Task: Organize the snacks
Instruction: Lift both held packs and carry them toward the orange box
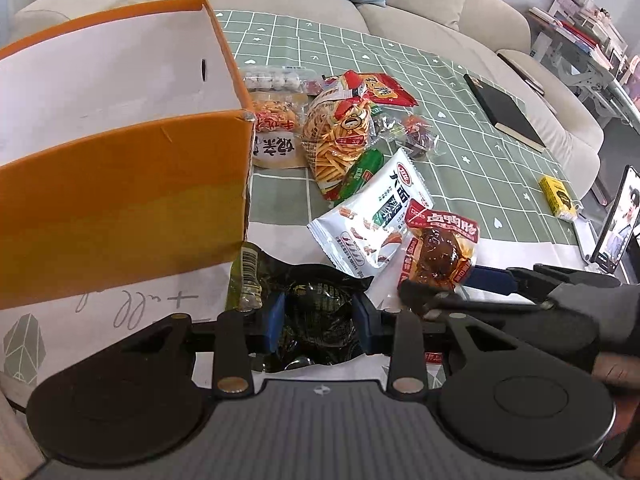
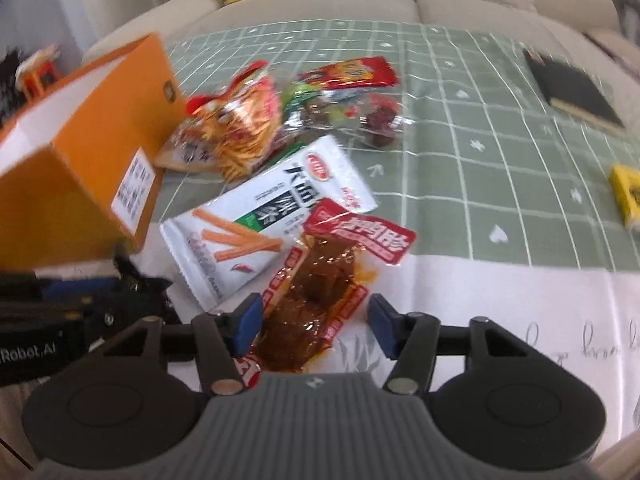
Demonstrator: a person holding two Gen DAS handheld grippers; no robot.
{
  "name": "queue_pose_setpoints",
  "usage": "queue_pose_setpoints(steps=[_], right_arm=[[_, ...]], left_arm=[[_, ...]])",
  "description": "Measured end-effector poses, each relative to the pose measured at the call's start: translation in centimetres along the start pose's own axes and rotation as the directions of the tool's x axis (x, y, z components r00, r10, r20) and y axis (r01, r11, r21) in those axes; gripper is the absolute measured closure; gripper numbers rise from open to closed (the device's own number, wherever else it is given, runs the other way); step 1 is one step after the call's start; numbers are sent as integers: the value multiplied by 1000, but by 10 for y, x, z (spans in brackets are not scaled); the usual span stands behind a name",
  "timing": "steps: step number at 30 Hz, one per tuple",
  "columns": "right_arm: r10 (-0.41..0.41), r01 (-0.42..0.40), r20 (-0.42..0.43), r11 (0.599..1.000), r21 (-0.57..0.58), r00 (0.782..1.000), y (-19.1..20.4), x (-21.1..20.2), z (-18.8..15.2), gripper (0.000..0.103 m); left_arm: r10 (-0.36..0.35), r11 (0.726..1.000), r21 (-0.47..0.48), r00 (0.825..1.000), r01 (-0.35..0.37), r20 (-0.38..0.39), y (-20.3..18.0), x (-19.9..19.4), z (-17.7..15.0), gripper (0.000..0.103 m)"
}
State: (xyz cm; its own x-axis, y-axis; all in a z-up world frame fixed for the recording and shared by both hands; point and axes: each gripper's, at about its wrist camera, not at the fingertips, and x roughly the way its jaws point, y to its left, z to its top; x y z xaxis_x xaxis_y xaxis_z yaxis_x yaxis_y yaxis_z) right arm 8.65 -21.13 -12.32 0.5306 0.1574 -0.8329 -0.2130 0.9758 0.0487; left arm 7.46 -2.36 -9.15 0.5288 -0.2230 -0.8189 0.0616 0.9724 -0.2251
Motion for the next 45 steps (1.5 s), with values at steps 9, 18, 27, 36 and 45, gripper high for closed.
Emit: queue_pose_setpoints(steps=[9, 18, 27, 36, 45], right_arm=[[2, 0, 44, 999, -38, 999, 6, -8, -4, 67], [49, -60, 112, 994, 91, 992, -13, -32, 6, 103], [87, -107, 119, 979, 173, 989, -24, -36, 4, 103], [95, -126, 173, 977, 172, 980, -23, -56, 9, 103], [98, -117, 267, 991, 58, 959, -5, -92, 32, 103]], left_arm=[[-29, 999, -31, 1000, 29, 2, 6, -2, 0, 65], [-86, 995, -52, 996, 88, 39, 6, -14, 4, 65], [-93, 993, -65, 994, 97, 52, 6, -20, 6, 66], [-134, 987, -72, 987, 141, 89, 4, -38, 11, 67], [-167, 981, -57, 961, 184, 221, -3, -76, 24, 67]])
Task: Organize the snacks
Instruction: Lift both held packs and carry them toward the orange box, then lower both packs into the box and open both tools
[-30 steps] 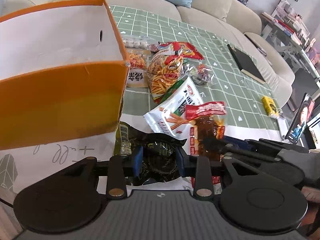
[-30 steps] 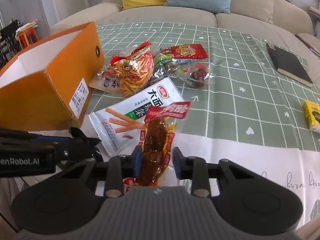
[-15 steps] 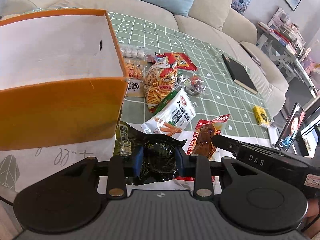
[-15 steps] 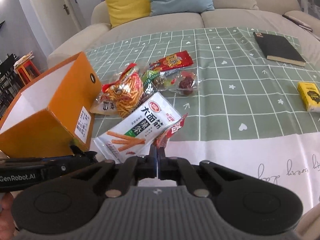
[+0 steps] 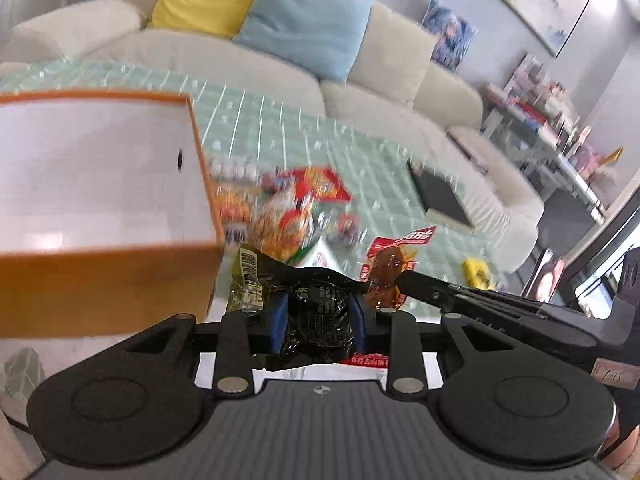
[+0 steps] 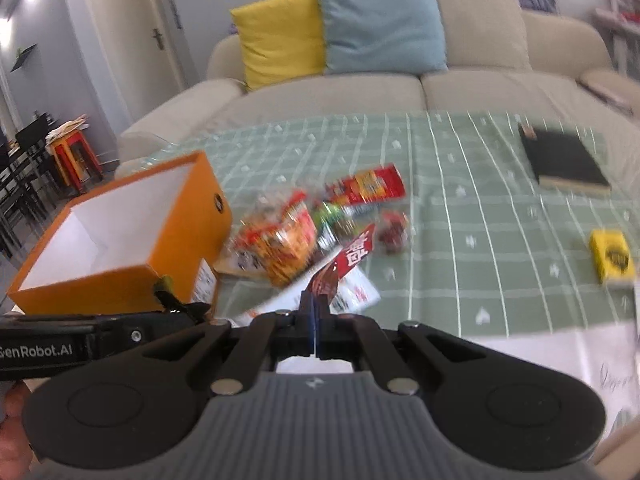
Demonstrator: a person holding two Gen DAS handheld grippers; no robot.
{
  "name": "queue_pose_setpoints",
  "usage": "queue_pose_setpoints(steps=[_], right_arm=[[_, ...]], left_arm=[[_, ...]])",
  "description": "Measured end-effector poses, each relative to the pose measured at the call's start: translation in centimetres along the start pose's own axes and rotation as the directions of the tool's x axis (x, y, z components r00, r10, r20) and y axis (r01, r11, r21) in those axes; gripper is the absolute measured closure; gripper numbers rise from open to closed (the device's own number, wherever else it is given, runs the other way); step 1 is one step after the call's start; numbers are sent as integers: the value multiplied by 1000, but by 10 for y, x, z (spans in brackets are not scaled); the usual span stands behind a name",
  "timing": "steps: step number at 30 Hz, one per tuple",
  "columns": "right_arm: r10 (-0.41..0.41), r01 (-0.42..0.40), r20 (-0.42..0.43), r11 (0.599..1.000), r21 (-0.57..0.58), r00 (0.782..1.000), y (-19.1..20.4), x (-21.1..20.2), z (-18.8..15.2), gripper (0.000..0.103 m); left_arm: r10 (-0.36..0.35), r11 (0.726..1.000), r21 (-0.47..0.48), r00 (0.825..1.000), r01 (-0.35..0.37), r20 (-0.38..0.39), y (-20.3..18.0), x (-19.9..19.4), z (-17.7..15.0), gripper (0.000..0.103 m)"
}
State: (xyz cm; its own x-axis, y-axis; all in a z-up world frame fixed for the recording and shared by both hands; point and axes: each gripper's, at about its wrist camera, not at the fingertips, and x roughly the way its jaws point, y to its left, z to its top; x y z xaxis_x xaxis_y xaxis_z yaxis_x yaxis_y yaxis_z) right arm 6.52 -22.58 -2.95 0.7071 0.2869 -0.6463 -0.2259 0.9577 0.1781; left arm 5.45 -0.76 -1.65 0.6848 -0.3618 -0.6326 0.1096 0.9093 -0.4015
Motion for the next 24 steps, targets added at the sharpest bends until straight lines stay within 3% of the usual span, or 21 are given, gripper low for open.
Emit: queue_pose_setpoints(steps=[7, 13, 18, 24], right_arm=[[55, -44, 99, 993, -109, 994, 27, -18, 48, 103], [152, -116, 155, 969, -219, 976, 67, -14, 90, 103], [241, -209, 95, 941, -267, 966, 104, 20, 105, 103], [256, -245, -21, 897, -366, 966, 144, 67, 97, 103]], left_arm=[[-6, 1000, -12, 986, 8, 168, 1, -38, 27, 67], [72, 996, -75, 964, -55, 256, 33, -60, 56, 68], [169, 981, -132, 961, -143, 220, 68, -63, 72, 68], [221, 964, -165, 973, -208, 66, 106, -40, 71, 68]])
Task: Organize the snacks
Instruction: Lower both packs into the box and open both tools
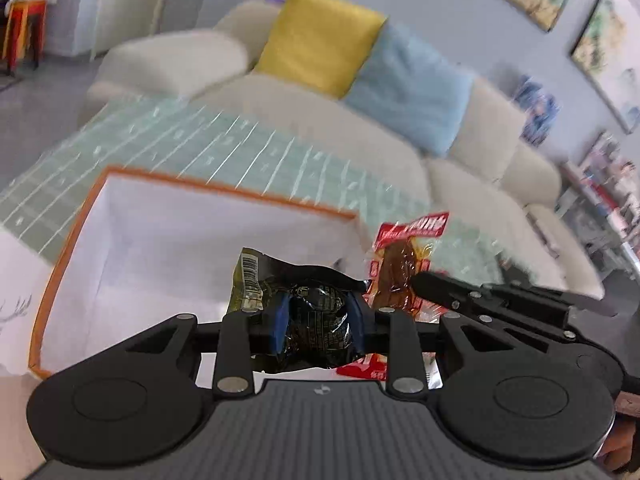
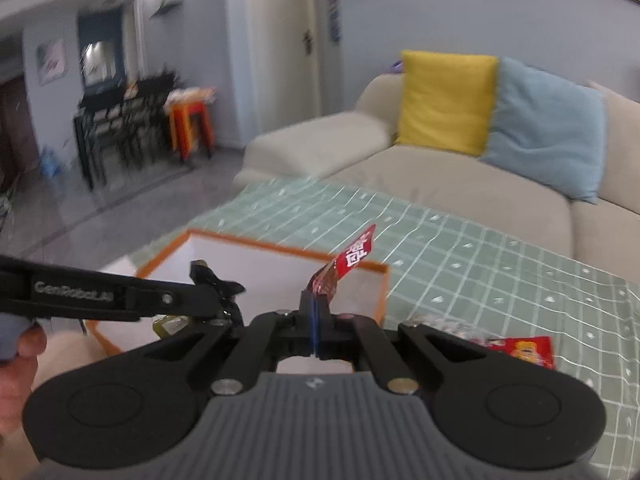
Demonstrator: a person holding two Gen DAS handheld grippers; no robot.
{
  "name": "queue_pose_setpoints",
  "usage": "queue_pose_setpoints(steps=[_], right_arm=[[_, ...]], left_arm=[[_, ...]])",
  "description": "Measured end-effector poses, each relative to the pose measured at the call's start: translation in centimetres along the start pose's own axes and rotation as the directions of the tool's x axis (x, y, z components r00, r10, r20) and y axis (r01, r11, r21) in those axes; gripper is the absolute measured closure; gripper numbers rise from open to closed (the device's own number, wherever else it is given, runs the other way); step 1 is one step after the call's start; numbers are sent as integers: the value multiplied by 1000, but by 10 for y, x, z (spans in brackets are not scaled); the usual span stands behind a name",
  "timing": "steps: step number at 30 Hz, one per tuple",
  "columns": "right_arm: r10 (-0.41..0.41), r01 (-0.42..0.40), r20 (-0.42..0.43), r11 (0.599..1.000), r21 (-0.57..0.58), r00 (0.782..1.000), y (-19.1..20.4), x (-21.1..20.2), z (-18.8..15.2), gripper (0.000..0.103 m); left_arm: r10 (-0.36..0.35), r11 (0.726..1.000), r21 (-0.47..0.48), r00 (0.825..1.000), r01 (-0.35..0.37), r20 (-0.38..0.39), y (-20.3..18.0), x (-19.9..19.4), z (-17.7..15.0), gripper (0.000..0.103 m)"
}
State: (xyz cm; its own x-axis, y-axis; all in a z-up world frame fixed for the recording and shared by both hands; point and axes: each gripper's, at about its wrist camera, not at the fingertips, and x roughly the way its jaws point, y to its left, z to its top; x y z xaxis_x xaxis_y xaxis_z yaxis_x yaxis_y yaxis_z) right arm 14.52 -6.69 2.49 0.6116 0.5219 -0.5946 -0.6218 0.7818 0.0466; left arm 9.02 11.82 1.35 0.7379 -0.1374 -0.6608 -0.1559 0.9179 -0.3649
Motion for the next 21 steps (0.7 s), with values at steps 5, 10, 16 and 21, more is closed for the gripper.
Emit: queue_pose_setpoints(steps=[5, 10, 16, 21], right_arm=[[-27, 18, -88, 994, -105, 996, 14, 37, -11, 103], [-25, 3, -175, 992, -123, 984, 13, 70, -13, 103], [-27, -14, -261, 988, -153, 965, 15, 93, -20, 103], [-47, -10, -305, 983, -183, 951, 19, 99, -30, 103]], left_arm=[[31, 999, -20, 994, -33, -105, 18, 25, -9, 69], [64, 998, -10, 974, -68, -219, 24, 51, -16, 69], [63, 998, -6, 952, -68, -298, 27, 74, -22, 82], [83, 996, -1, 940, -89, -332, 29, 83, -24, 82]])
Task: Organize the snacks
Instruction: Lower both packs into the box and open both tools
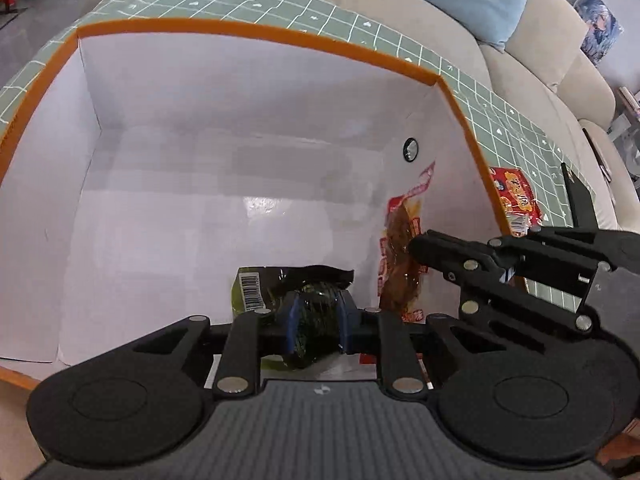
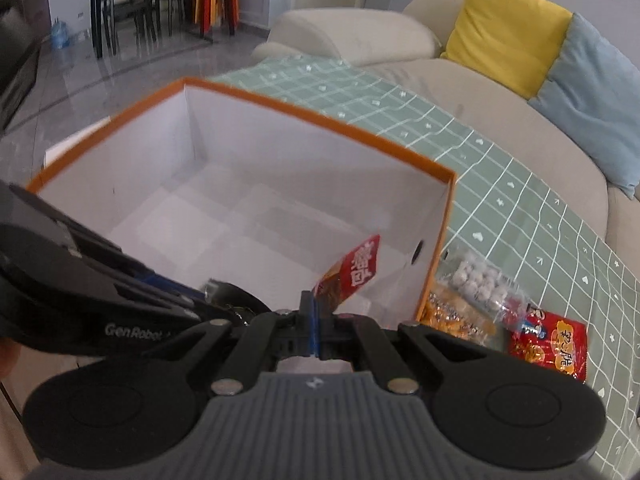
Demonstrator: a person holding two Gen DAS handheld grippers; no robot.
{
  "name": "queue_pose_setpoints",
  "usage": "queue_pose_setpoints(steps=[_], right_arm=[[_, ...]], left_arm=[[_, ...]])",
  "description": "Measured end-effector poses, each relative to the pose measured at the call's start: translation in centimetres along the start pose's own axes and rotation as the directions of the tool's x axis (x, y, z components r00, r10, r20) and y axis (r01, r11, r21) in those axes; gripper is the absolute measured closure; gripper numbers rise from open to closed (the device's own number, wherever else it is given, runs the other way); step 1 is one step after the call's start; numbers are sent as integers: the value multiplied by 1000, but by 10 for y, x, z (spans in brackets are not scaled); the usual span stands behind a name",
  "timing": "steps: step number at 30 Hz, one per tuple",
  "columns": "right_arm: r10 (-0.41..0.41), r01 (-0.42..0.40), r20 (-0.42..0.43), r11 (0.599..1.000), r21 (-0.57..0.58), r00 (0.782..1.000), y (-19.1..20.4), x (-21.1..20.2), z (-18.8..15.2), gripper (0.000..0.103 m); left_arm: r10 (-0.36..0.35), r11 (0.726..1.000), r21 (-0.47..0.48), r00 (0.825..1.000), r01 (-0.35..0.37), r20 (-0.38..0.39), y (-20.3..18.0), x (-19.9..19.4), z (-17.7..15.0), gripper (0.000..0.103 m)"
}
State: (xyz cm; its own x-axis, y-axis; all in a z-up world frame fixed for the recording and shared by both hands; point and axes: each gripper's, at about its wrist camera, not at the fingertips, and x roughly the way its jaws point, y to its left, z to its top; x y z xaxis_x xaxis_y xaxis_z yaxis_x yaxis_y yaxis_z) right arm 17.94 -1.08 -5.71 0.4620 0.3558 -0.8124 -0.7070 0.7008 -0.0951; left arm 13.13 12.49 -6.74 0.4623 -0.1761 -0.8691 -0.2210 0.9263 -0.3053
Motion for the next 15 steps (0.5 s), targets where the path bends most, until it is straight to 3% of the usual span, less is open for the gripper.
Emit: queue_pose_setpoints(steps=[12, 15], right_arm=[[-66, 65, -6, 996, -68, 998, 11, -4, -6, 103], [-72, 72, 5, 995, -75, 997, 12, -9, -5, 94]], left_arm=[[36, 999, -16, 999, -36, 31, -1, -2, -4, 73], [47, 999, -16, 998, -47, 43, 0, -6, -6, 70]])
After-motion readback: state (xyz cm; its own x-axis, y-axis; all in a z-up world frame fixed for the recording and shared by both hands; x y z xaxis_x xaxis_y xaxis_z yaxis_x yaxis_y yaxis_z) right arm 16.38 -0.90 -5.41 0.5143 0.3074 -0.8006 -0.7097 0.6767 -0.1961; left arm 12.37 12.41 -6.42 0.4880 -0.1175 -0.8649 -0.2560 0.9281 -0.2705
